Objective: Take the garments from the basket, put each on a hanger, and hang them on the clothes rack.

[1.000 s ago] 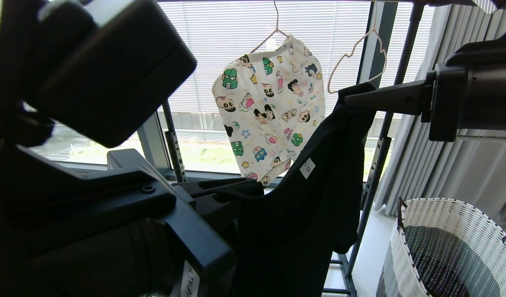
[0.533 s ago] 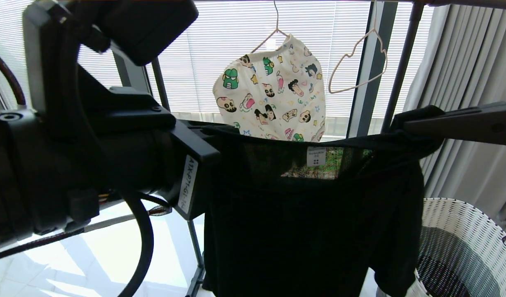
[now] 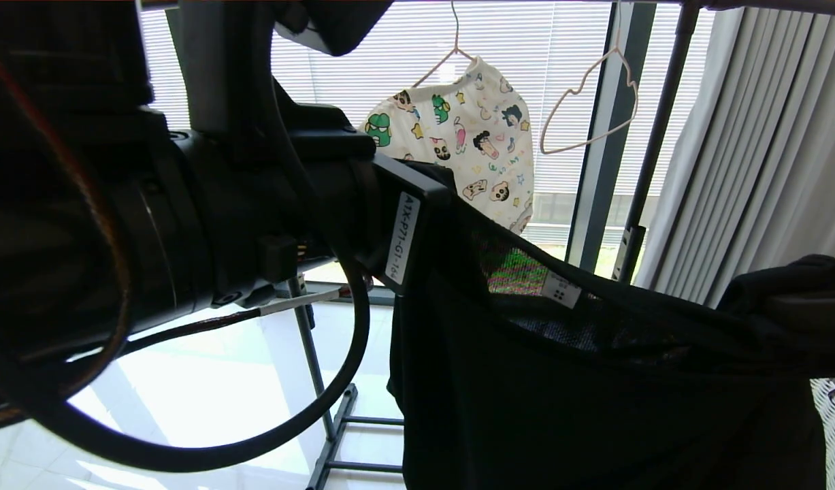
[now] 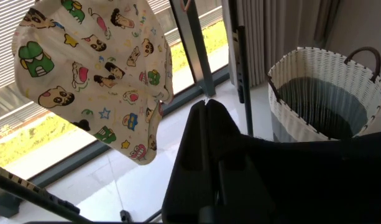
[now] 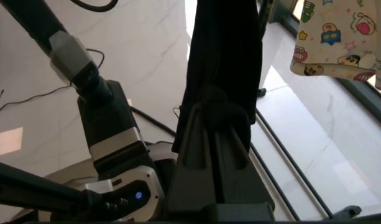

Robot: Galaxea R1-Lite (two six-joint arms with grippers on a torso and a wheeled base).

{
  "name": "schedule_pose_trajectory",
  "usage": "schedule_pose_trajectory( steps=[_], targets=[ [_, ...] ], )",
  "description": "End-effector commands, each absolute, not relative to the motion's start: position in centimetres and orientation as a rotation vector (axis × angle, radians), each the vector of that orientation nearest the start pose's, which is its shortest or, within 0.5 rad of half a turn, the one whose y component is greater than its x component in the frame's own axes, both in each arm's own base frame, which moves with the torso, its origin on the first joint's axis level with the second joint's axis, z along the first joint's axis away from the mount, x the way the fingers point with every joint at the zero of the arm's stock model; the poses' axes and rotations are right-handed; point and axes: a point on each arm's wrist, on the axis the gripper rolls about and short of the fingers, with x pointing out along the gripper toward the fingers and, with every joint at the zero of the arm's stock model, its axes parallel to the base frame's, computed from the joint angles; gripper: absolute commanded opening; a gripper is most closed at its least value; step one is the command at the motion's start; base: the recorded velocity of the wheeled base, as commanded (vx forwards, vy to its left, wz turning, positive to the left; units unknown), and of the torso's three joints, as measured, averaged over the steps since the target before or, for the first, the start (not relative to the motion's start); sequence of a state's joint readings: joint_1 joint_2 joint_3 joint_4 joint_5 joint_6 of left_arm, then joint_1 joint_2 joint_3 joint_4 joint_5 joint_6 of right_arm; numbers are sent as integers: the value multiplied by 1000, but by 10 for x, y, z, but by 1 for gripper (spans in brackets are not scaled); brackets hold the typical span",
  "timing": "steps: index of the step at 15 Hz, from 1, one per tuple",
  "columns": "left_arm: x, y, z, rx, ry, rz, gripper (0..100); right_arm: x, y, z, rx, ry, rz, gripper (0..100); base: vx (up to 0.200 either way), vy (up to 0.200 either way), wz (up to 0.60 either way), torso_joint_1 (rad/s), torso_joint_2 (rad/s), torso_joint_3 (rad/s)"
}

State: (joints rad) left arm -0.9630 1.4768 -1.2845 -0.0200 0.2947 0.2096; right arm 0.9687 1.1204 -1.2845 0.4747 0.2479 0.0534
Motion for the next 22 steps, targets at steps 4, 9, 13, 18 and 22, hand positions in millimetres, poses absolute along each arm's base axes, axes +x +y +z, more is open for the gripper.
schedule_pose_trajectory(
  steps=[4, 9, 13, 18, 22],
  targets=[
    [144, -198, 313, 328, 104, -680, 0, 75, 109, 343, -66, 316, 1094, 0, 0, 0, 0, 0, 0, 0],
    [140, -191, 302, 358, 139, -626, 0, 84, 112, 340, -61, 312, 1054, 100, 0, 0, 0, 0, 0, 0],
    [144, -182, 289, 408, 186, -523, 0, 88, 100, 320, -110, 365, 834, 100, 0, 0, 0, 0, 0, 0],
    [115, -89, 255, 512, 348, -255, 0, 92, 60, 278, -356, 511, 226, 100, 0, 0, 0, 0, 0, 0],
    [81, -20, 216, 458, 428, 144, 0, 74, 36, 256, -405, 517, 147, 100, 0, 0, 0, 0, 0, 0]
  ],
)
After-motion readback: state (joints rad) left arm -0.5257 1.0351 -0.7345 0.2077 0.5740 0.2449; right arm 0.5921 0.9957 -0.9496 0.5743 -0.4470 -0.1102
